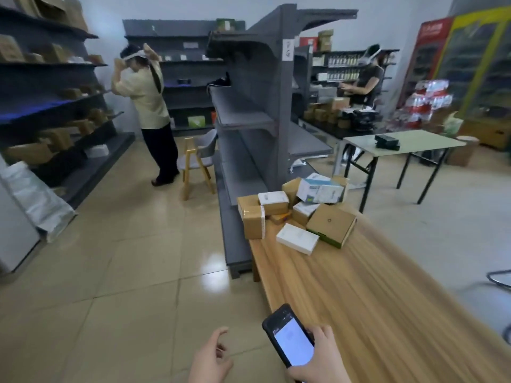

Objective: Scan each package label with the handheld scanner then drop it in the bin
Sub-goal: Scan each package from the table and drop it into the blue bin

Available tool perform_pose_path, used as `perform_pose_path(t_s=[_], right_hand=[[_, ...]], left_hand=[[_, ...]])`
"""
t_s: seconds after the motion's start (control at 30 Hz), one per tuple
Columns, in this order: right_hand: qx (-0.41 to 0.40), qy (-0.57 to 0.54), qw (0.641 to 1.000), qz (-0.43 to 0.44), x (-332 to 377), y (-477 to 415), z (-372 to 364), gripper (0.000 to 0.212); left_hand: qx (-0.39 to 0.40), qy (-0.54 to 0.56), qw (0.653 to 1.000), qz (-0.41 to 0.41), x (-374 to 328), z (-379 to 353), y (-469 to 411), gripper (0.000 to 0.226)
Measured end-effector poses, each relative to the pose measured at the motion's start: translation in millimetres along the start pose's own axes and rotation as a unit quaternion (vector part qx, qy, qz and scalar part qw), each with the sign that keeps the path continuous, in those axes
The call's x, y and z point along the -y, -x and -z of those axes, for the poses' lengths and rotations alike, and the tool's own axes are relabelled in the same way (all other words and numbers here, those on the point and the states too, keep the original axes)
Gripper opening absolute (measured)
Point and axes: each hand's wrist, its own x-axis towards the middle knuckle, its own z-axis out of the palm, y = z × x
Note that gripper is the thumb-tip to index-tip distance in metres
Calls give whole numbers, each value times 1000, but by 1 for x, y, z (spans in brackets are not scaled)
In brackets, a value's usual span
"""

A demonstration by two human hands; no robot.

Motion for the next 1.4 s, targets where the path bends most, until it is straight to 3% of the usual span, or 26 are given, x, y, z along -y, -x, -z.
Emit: perform_pose_path(t_s=[0.23,0.5,0.73,0.93,1.1,1.27,1.4], right_hand=[[-64,-31,995,-68,-38,-59,44,81],[-133,-32,978,-158,-45,-166,62,87],[-140,-15,967,-211,-43,-264,73,91],[-138,-27,960,-244,-44,-316,74,94],[-135,-28,953,-269,-49,-339,76,96],[-136,-27,952,-273,-55,-348,80,96],[-142,-25,950,-277,-60,-347,83,97]], left_hand=[[108,-77,988,-77,-47,-51,-96,56],[176,-120,966,-147,-121,-88,-251,50],[203,-169,946,-188,-173,-129,-382,54],[196,-331,875,-295,-199,-158,-456,73],[281,-408,829,-260,-208,-176,-484,103],[245,-453,797,-316,-204,-182,-495,99],[273,-434,794,-325,-197,-179,-498,100]])
